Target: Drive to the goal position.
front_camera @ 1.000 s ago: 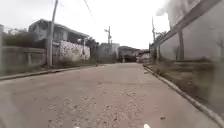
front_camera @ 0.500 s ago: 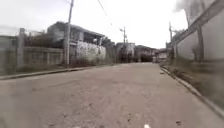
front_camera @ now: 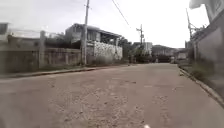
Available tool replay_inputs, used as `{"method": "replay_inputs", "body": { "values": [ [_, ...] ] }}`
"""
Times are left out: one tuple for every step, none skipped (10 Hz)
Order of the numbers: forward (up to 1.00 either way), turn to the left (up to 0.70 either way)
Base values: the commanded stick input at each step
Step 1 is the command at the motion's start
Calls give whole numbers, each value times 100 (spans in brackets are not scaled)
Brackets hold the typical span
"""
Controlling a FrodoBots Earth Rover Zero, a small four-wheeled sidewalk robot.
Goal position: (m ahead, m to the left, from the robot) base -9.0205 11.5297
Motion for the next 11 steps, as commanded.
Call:
{"method": "replay_inputs", "body": {
  "values": [
    [0, 85],
    [0, 85],
    [0, 85],
    [0, 85],
    [0, 85],
    [0, 85],
    [0, 85],
    [0, 85],
    [0, 85],
    [0, 85],
    [0, 85]
  ]
}}
